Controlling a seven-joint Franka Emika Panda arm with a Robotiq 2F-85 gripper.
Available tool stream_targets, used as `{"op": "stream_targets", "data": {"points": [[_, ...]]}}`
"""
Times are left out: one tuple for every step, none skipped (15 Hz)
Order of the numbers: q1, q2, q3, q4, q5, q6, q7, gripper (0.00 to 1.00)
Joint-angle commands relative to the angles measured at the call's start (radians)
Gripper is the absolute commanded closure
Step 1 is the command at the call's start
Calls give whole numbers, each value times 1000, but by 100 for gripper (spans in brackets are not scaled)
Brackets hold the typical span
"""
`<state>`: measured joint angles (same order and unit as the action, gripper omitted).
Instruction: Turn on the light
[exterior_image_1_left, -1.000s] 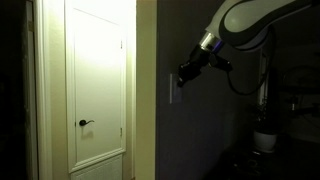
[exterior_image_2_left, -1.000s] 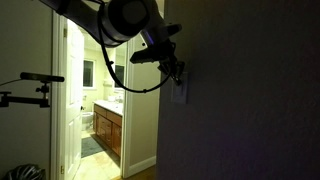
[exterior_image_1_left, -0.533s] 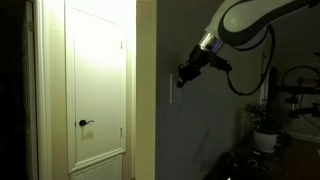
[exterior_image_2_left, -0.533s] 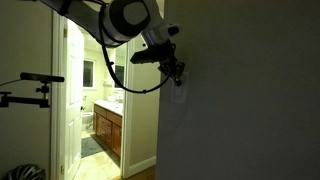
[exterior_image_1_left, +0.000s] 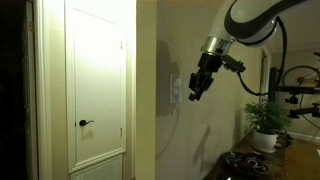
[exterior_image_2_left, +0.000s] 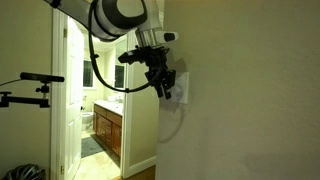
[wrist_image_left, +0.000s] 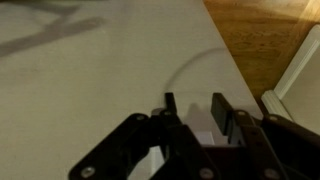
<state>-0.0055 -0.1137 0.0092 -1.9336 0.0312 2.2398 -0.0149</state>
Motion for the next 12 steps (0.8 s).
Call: {"op": "stream_targets", "data": {"points": [[-4,-59,-17,-61,-1,-142,-31,26],[-6,-61,-20,-68,4,-177,-39,20],[-8,-63,-23,-78,7,-206,-45,13],[-9,-64,-25,-87,10,-230,-52,7],[-9,-64,-27,-99,9,-249,-54,2],[-9,-65,-28,-108,7,-268,-55,0],[-6,-20,-21,-54,-2,-237,-29,11],[-6,-20,-22,-63,-1,-248,-32,6],[-6,-21,-22,-69,-1,-251,-33,0],[-6,-21,-22,-72,-1,-252,-34,0],[-6,-21,-23,-72,-1,-252,-35,0],[-6,-21,-23,-73,-1,-252,-36,0]]}}
